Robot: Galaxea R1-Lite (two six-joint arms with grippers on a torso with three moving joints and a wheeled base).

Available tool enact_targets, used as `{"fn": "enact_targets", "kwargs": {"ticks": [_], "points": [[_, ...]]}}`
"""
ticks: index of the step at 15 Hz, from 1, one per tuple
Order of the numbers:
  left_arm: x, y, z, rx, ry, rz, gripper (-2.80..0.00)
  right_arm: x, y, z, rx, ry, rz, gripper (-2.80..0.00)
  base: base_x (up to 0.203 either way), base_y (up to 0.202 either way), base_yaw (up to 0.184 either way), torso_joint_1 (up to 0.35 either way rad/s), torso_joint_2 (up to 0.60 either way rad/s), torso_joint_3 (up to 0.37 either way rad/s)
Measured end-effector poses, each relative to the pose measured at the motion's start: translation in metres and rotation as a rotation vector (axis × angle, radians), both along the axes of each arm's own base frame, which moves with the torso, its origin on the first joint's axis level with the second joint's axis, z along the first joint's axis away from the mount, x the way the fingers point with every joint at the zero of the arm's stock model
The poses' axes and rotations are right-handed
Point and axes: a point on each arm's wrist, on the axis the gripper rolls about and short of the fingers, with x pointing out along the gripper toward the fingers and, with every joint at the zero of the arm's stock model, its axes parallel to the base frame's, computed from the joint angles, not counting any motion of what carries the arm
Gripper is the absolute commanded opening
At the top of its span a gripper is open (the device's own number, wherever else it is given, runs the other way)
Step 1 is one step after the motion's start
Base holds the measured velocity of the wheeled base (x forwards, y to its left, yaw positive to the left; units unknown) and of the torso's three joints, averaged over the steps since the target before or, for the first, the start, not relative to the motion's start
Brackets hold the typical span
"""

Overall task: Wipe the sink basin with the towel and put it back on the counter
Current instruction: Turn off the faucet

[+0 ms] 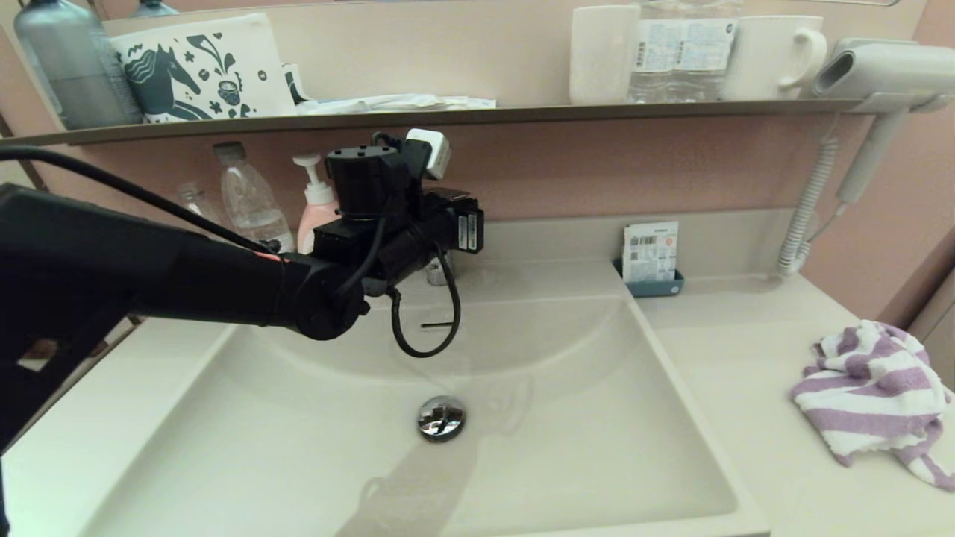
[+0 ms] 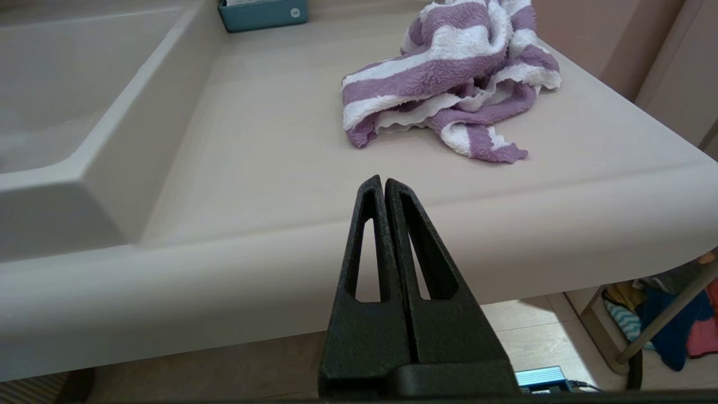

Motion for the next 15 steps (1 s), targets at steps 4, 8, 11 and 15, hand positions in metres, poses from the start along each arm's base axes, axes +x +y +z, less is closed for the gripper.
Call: {"fn": "enact_targets", "kwargs": {"ticks": [4, 8, 11, 15], "points": [[0.01, 0.01, 0.012, 0.003, -0.026, 0.03, -2.8, 0.0, 0.0, 0.0, 0.0, 0.0, 0.0, -2.8, 0.0, 0.0, 0.0, 0.0, 0.0, 0.0], [0.005, 0.012, 0.018, -0.003, -0.033, 0.03, -2.8, 0.0, 0.0, 0.0, 0.0, 0.0, 0.001, -2.8, 0.0, 0.0, 0.0, 0.0, 0.0, 0.0], [-0.011, 0.016, -0.003, 0.029, 0.032, 0.019, -2.8, 0.0, 0.0, 0.0, 0.0, 0.0, 0.0, -2.8, 0.0, 0.0, 0.0, 0.0, 0.0, 0.0], [-0.034, 0.04, 0.012, 0.02, 0.018, 0.028, -2.8, 0.0, 0.0, 0.0, 0.0, 0.0, 0.0, -2.8, 0.0, 0.0, 0.0, 0.0, 0.0, 0.0]]}}
